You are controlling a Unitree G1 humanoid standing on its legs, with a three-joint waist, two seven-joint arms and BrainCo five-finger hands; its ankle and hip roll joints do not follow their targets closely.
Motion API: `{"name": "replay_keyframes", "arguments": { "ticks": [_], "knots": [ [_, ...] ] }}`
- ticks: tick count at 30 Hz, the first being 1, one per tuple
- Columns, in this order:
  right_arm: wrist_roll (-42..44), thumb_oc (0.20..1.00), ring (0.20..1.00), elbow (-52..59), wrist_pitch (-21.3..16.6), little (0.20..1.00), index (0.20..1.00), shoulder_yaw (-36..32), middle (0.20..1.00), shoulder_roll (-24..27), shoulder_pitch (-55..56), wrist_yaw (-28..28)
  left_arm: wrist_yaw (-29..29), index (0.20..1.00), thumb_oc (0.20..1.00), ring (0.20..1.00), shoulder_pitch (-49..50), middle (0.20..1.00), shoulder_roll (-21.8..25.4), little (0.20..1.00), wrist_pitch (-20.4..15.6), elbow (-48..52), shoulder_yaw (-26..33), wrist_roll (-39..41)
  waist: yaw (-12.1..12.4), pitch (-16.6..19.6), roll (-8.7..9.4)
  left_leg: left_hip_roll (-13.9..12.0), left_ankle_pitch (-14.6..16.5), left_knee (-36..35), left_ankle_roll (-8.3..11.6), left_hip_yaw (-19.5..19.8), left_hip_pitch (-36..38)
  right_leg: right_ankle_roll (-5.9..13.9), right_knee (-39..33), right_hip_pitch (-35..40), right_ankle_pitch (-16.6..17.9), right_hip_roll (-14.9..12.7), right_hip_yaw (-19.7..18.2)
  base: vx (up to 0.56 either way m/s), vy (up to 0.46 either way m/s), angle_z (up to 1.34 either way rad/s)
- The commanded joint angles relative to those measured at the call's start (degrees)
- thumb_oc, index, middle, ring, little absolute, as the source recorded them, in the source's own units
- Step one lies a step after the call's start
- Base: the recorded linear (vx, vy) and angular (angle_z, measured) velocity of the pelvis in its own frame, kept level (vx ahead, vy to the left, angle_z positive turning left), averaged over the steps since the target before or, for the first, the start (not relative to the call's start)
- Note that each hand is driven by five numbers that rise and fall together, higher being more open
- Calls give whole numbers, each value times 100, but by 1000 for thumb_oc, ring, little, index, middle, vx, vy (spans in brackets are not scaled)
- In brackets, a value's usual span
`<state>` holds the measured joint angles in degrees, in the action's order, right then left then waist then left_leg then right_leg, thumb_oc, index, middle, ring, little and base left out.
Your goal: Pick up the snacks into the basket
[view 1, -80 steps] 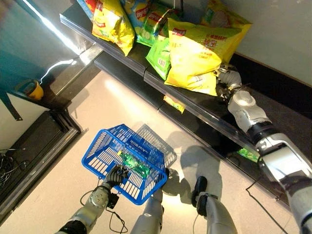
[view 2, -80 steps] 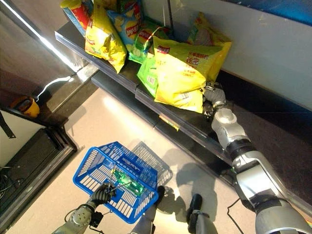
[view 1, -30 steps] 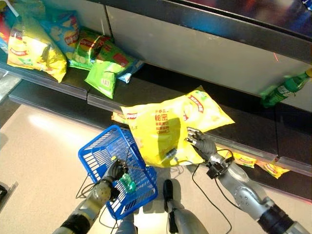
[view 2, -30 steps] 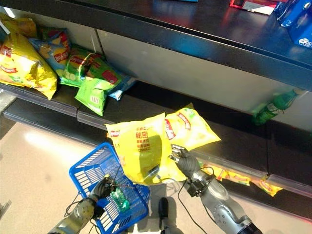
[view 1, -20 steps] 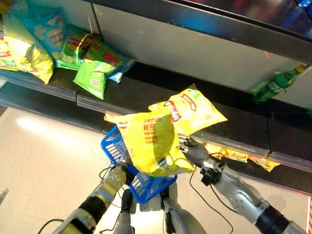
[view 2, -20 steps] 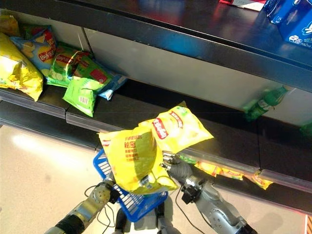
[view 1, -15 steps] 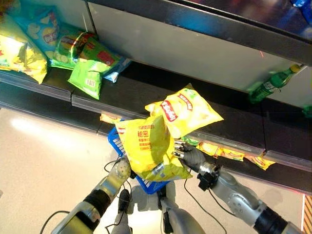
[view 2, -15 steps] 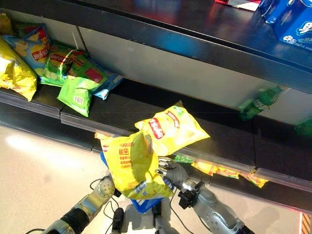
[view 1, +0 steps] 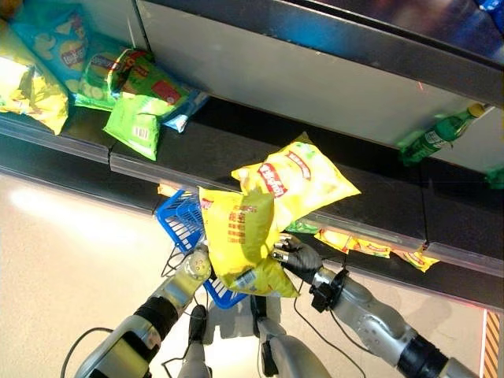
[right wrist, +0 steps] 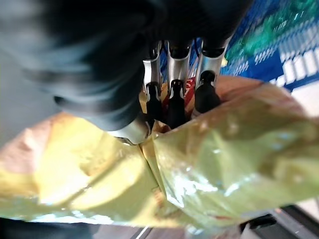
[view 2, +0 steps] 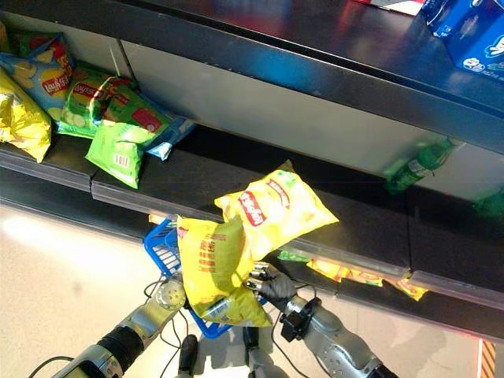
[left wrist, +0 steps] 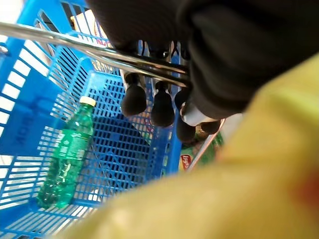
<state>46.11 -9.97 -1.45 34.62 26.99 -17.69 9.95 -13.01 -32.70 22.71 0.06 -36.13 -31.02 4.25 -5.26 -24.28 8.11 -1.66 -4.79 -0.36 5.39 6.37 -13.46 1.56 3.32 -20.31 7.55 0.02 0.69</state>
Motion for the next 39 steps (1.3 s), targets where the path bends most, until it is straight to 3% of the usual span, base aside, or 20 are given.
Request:
{"name": "replay_keyframes", "arguments": {
  "ticks": [1, 6, 9, 10, 21, 35, 39],
  "knots": [
    [-812, 200, 200, -258, -255, 200, 200, 54, 200, -211, 86, -57, -89, 200, 200, 200, -990, 200, -377, 200, -710, 885, -43, 116, 105, 228, 23, 103, 379, 495, -32, 17, -313, 740, 549, -268, -518, -505, -209, -6, 12, 5],
    [-2176, 200, 200, -1314, -415, 200, 200, 37, 200, -286, -125, -324, -35, 200, 200, 200, -949, 200, -357, 200, -765, 991, -57, 138, 144, 187, -39, 140, 398, 550, -48, 19, -360, 749, 578, -311, -508, -552, -198, 0, 1, 1],
    [-2562, 200, 200, -1566, -372, 200, 200, 86, 200, -315, -221, -405, -2, 200, 200, 200, -948, 200, -364, 200, -789, 1032, -98, 194, 158, 169, -67, 153, 399, 562, -52, 27, -371, 752, 587, -313, -505, -567, -190, 2, -1, 1],
    [-3078, 200, 200, -1792, -366, 200, 200, 188, 200, -342, -369, -464, 22, 200, 200, 200, -930, 200, -361, 200, -796, 1085, -117, 240, 183, 158, -106, 167, 399, 571, -54, 36, -389, 748, 596, -330, -506, -579, -176, 0, 0, 0],
    [-3952, 200, 200, -3395, -212, 200, 200, 286, 200, -1059, -1274, -1102, 67, 200, 200, 200, -876, 200, -556, 200, -786, 1312, -346, 635, 333, 120, -279, 225, 383, 609, -70, 95, -504, 749, 591, -401, -489, -611, -144, 0, 0, 0],
    [-4668, 200, 200, -4664, -21, 200, 200, 366, 200, -1488, -1910, -1570, 1, 200, 200, 200, -878, 200, -801, 200, -768, 1682, -528, 921, 484, 74, -506, 287, 336, 581, -76, 187, -620, 743, 604, -461, -493, -675, -49, -3, 1, 5],
    [-4896, 200, 200, -5634, 66, 200, 200, 255, 200, -1591, -2230, -1802, -6, 200, 200, 200, -953, 200, -870, 200, -790, 1818, -630, 1109, 573, 13, -630, 338, 324, 604, -88, 227, -686, 750, 632, -520, -477, -706, -28, -14, 13, 9]
  ]
}}
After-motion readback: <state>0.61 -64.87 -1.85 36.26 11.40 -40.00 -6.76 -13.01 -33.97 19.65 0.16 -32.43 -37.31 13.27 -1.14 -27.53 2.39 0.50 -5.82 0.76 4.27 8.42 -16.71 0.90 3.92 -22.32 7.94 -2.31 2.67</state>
